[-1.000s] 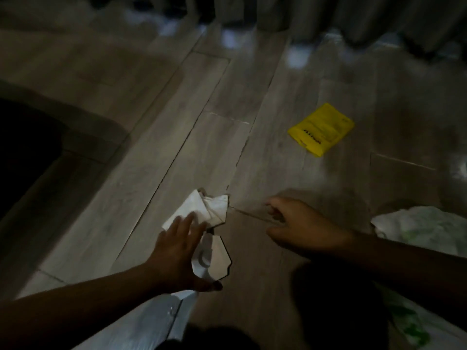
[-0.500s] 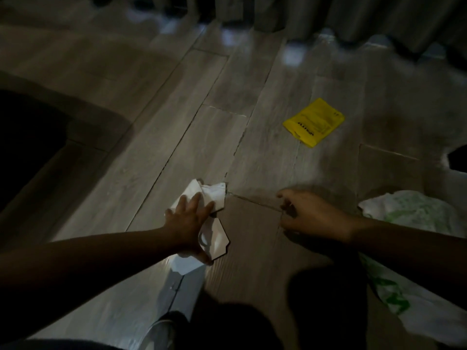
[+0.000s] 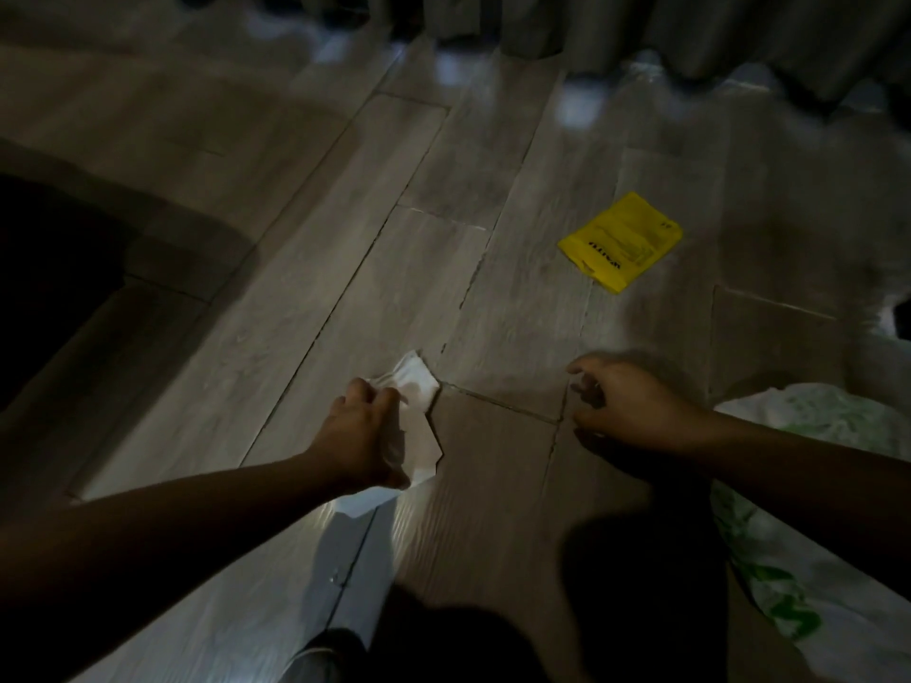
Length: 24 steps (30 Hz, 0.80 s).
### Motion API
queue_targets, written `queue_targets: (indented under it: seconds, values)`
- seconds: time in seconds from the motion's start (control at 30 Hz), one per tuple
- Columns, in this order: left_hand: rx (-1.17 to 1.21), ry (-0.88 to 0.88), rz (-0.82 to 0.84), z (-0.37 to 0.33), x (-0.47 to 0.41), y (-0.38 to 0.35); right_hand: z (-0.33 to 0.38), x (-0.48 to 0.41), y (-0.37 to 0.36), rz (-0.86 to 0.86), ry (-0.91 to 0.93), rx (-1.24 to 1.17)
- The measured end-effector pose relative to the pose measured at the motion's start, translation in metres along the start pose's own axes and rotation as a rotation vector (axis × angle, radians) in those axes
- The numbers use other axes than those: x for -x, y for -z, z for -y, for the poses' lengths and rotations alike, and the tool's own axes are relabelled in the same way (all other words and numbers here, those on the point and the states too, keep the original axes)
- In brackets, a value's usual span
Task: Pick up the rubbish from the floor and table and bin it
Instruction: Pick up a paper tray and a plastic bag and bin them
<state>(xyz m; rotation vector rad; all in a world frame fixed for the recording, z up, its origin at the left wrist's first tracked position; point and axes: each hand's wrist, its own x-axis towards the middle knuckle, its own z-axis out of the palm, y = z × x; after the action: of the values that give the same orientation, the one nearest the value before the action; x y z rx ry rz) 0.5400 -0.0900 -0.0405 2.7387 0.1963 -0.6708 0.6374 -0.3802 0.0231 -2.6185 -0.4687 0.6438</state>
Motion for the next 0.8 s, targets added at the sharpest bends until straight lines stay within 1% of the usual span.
queue_targets:
  seconds: [0.1,0.17,0.23,0.33,0.53,0.67,0.8]
  values:
    - [0.081,0.030,-0.025,-0.004,-0.008,0.004,-0.010,-0.011,0.001,0.010,-0.005,0.008]
    - [0.174,0.063,-0.010,-0.010,-0.014,0.011,-0.016,-0.018,0.003,0.011,-0.015,0.002]
    - [0.264,0.109,0.005,-0.018,-0.020,0.016,-0.021,-0.025,0.007,-0.011,-0.047,-0.003]
    - [0.372,0.151,0.003,-0.029,-0.031,0.022,-0.030,-0.039,0.014,-0.055,-0.070,0.050]
    - [0.502,0.096,0.023,-0.062,-0.048,0.041,-0.056,-0.076,0.036,-0.130,-0.141,0.126]
    - [0.599,0.076,0.044,-0.077,-0.060,0.047,-0.073,-0.105,0.039,-0.131,-0.219,0.130]
    - [0.635,0.073,0.049,-0.083,-0.067,0.046,-0.082,-0.130,0.030,-0.130,-0.207,0.144]
